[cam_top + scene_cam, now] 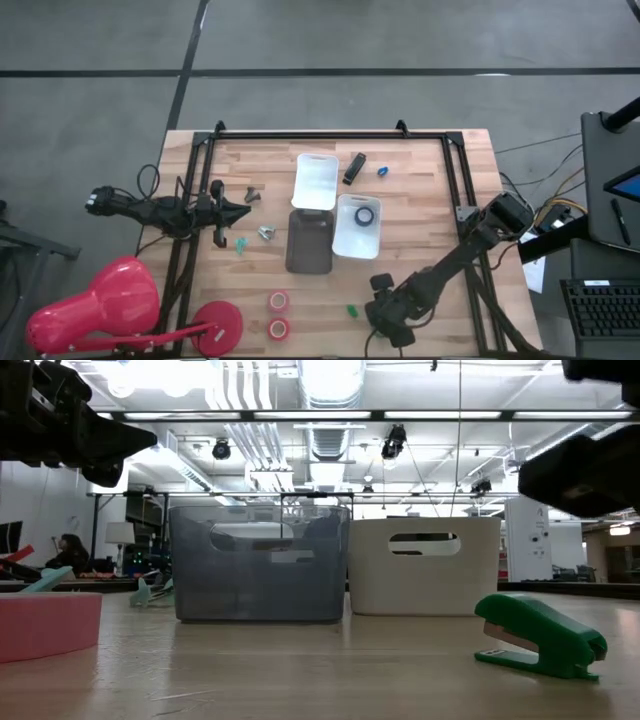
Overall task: Pick and place Stapler, Stapler remover, tape
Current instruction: Put the green tape into the bottom white bin
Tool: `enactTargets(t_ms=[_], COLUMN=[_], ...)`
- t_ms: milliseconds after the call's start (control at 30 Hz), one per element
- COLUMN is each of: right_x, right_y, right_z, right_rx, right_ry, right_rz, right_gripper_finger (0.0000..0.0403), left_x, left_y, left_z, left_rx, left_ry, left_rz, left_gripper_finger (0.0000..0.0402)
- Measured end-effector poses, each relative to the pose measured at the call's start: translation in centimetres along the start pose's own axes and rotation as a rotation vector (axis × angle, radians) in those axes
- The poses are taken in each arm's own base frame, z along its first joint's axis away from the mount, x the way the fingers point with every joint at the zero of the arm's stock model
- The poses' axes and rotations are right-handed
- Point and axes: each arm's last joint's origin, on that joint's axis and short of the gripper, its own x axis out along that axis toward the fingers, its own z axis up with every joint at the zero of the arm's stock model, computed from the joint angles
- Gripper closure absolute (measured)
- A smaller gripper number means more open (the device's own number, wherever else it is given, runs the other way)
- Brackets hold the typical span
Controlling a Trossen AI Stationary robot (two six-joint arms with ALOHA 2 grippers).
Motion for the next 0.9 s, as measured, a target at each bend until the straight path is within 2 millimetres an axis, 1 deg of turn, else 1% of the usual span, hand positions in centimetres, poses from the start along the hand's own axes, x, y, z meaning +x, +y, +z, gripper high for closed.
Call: enactTargets(t_ms=[167, 300, 633, 733, 900], right_x=[0.25, 0.29, 0.29, 0.18, 0.11], right_y=[-0.16, -0.16, -0.11, -0.12, -0.41], right_z=[-0.17, -0.19, -0.22, -0.21, -0.06], right_rx=[0.002, 0.002, 0.0, -0.016, -0.034], right_ry=[-0.004, -0.004, 0.005, 0.004, 0.001], right_rz=[0.005, 0.008, 0.025, 0.025, 0.021], right_gripper_finger=[0.0241, 0.026, 0.0343, 0.0362, 0.0367], left_x=[0.0, 0.0, 0.0, 0.0, 0.0], left_y=[0.0, 0.0, 0.0, 0.0, 0.0], left_z=[0.0, 0.0, 0.0, 0.0, 0.0], left_rx=[0.0, 0.0, 0.0, 0.0, 0.0], left_ry=[0.0, 0.0, 0.0, 0.0, 0.0], left_rz=[0.0, 0.0, 0.0, 0.0, 0.0], left_gripper_finger=[0.0378, 0.0378, 0.0378, 0.0378, 0.0378])
